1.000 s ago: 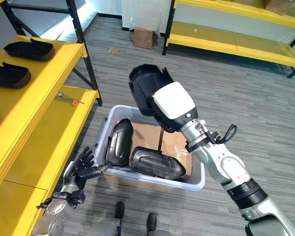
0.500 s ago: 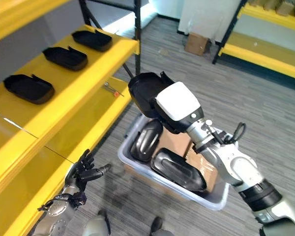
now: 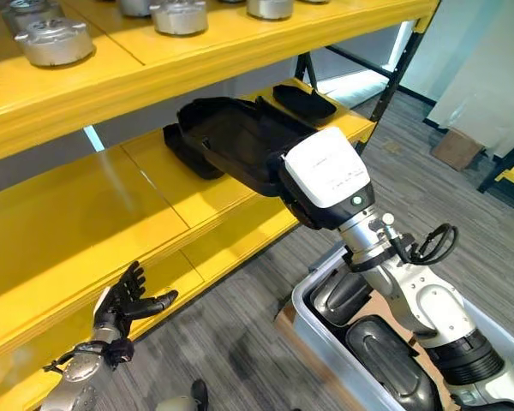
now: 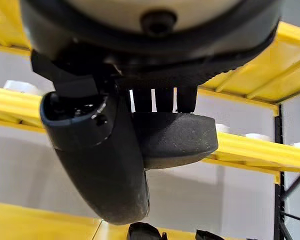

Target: Move parts from the plastic box to the shelf.

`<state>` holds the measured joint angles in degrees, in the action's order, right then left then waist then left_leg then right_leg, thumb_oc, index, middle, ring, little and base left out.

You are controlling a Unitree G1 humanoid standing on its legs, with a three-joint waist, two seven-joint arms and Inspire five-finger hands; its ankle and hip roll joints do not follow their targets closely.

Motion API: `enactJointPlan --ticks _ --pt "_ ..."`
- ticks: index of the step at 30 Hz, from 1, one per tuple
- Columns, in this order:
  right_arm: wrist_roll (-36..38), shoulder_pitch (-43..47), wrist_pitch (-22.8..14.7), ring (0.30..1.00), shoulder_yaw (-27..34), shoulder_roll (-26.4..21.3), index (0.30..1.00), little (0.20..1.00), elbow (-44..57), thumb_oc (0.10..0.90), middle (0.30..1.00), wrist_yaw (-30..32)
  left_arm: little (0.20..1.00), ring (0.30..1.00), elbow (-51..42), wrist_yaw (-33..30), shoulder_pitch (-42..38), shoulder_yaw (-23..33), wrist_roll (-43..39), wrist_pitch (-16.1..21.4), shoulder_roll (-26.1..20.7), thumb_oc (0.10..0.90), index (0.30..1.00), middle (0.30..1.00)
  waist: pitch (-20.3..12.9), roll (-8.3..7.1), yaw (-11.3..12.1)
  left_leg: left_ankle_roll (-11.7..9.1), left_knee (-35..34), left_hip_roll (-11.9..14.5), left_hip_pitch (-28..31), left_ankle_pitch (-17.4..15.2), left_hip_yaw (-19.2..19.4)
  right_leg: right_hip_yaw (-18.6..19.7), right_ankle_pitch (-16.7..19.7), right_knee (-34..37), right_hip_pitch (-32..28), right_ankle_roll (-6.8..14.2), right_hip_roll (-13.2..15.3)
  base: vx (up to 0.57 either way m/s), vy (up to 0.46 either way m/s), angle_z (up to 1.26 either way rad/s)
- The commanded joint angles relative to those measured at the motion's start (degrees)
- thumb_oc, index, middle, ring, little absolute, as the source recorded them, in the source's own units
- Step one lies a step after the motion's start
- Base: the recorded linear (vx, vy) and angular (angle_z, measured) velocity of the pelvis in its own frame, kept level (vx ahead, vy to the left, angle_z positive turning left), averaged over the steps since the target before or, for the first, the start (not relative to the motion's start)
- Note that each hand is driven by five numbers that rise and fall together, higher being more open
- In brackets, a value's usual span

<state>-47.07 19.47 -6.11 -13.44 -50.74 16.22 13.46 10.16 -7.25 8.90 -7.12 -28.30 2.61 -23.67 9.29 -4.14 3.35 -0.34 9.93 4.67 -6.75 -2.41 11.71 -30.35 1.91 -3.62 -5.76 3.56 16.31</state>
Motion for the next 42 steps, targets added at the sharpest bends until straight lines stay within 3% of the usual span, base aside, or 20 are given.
enactJointPlan --ticks 1,10,18,22,26,28,29,30,31,32,34,35,37,39,42 --pt "0.2 9.0 1.5 0.3 1.6 0.0 0.3 0.3 4.0 0.4 0.3 3.9 1.0 1.0 -5.4 0.6 -3.3 -0.9 2.3 4.8 -0.4 0.9 1.0 1.0 -6.1 1.03 0.5 -4.4 -9.6 6.9 7.3 4.8 2.0 -0.9 -3.3 -5.6 2.3 3.7 1.1 0.08 0.102 0.21" --pt "1.6 15.0 1.6 0.3 -5.8 5.9 0.3 0.3 0.5 0.4 0.3 0.7 1.0 1.0 -6.5 0.1 -0.9 0.7 1.8 5.0 -0.2 0.9 1.0 1.0 -6.2 -0.43 4.4 -3.2 -10.4 5.0 6.6 4.0 0.6 -2.5 -1.4 -4.6 1.7 5.1 1.9 0.02 0.045 0.07" --pt "2.5 17.6 2.2 0.3 -9.8 11.5 0.3 0.3 -3.1 0.4 0.3 -0.6 1.0 1.0 -6.9 -0.4 0.6 2.0 1.9 5.0 -1.1 0.9 1.0 1.0 -4.8 -0.78 8.4 -2.3 -11.2 3.0 4.0 4.3 -2.1 -5.4 0.4 -2.6 0.9 6.0 2.5 -0.01 0.042 0.24" --pt "3.0 19.3 2.7 0.3 -11.3 13.6 0.3 0.3 -5.2 0.4 0.3 -0.4 1.0 1.0 -7.0 -0.5 0.6 2.3 1.9 5.0 -1.6 0.9 1.0 1.0 -4.2 -1.0 9.4 -1.8 -10.8 1.9 2.8 4.1 -3.3 -6.3 1.3 -2.0 0.7 6.4 2.9 0.0 0.055 0.32" --pt "4.3 22.8 2.9 0.3 -14.0 17.4 0.3 0.3 -7.7 0.4 0.3 -0.2 1.0 1.0 -7.5 -1.1 1.2 3.4 1.3 5.8 -2.7 0.9 1.0 1.0 -2.7 -1.1 11.9 -0.6 -8.0 -0.3 0.9 2.0 -4.9 -6.2 3.3 -1.7 1.1 7.5 4.4 0.02 0.143 0.23" --pt "4.0 25.1 2.8 0.3 -15.4 18.5 0.3 0.3 -9.1 0.4 0.3 -0.2 1.0 1.0 -8.4 -1.6 1.5 4.6 1.0 6.4 -3.6 0.9 1.0 1.0 -1.7 -0.44 13.3 1.4 -6.4 -2.4 0.7 -0.1 -6.5 -4.5 5.7 -6.2 2.9 8.3 7.3 0.04 0.25 -0.16" --pt "3.6 24.9 3.0 0.3 -15.5 18.6 0.3 0.3 -9.6 0.4 0.3 -0.2 1.0 1.0 -8.4 -1.7 1.3 4.4 0.9 6.5 -3.7 0.9 1.0 1.0 -1.4 -0.17 13.2 2.3 -6.2 -3.4 1.0 -0.5 -6.8 -3.7 7.4 -9.1 3.5 8.8 9.0 0.14 0.354 0.03" --pt "2.7 24.4 3.5 0.3 -15.5 18.6 0.3 0.3 -9.8 0.4 0.3 -0.5 1.0 1.0 -8.6 -1.8 0.3 3.2 0.9 6.6 -4.4 0.9 1.0 1.0 -0.9 0.97 12.0 3.8 -5.5 -5.6 1.6 -1.0 -8.7 -0.2 10.6 -15.6 4.4 8.7 11.2 0.13 0.329 0.25" --pt "2.4 24.3 3.6 0.3 -15.4 18.3 0.3 0.3 -9.4 0.4 0.3 -0.5 1.0 1.0 -8.5 -1.8 -0.3 2.7 1.0 6.8 -4.7 0.9 1.0 1.0 -0.4 1.57 11.1 4.4 -5.4 -6.3 1.8 -0.9 -9.8 3.7 10.4 -18.7 6.4 8.2 10.7 0.04 0.287 0.7" --pt "2.5 24.0 3.6 0.3 -15.2 18.0 0.3 0.3 -9.2 0.4 0.3 -0.5 1.0 1.0 -8.3 -1.9 -1.0 2.1 1.2 6.8 -5.0 0.9 1.0 1.0 0.1 2.11 10.0 5.0 -5.6 -6.8 1.7 0.3 -10.3 6.4 10.0 -19.4 8.3 6.3 9.1 -0.04 0.119 1.08" --pt "2.9 24.5 3.8 0.3 -14.8 17.3 0.3 0.3 -9.3 0.4 0.3 0.0 1.0 1.0 -7.8 -2.1 -2.7 0.4 1.4 7.0 -5.1 0.9 1.0 1.0 0.3 3.87 7.4 4.6 -6.6 -6.2 2.6 1.0 -12.5 15.5 2.9 -17.2 14.6 3.7 1.5 0.05 0.008 1.05" --pt "3.3 25.0 3.9 0.3 -14.8 17.0 0.3 0.3 -9.6 0.4 0.3 0.4 1.0 1.0 -7.3 -2.2 -3.3 0.2 1.4 7.1 -4.9 0.9 1.0 1.0 0.8 4.28 6.9 4.0 -6.3 -6.0 3.1 0.7 -13.0 17.5 1.8 -15.7 16.3 3.2 0.2 0.07 -0.033 0.58" --pt "3.5 25.8 4.0 0.3 -14.9 16.9 0.3 0.3 -9.5 0.4 0.3 0.6 1.0 1.0 -7.2 -2.2 -4.0 0.0 1.5 7.1 -4.7 0.9 1.0 1.0 1.4 4.51 6.6 3.6 -5.8 -6.0 3.2 0.5 -13.1 18.2 2.2 -13.7 17.8 3.1 0.0 0.05 -0.057 0.46" --pt "3.6 26.4 3.8 0.3 -14.4 16.3 0.3 0.3 -8.9 0.4 0.3 1.1 1.0 1.0 -6.2 -2.3 -4.7 -0.6 1.8 7.1 -3.6 0.9 1.0 1.0 2.1 4.21 4.9 2.7 -4.2 -6.3 4.1 -1.7 -13.9 20.5 2.8 -9.1 20.1 3.9 -1.4 0.1 -0.154 0.22" --pt "4.4 23.4 3.9 0.3 -12.3 15.7 0.3 0.3 -7.6 0.4 0.3 1.6 1.0 1.0 -4.7 -2.6 -5.6 -1.7 1.1 6.6 -0.9 0.9 1.0 1.0 1.8 1.86 3.3 1.2 1.0 -6.8 3.0 -4.0 -15.1 21.9 1.9 -7.4 17.1 3.3 -3.3 0.11 -0.271 0.81"
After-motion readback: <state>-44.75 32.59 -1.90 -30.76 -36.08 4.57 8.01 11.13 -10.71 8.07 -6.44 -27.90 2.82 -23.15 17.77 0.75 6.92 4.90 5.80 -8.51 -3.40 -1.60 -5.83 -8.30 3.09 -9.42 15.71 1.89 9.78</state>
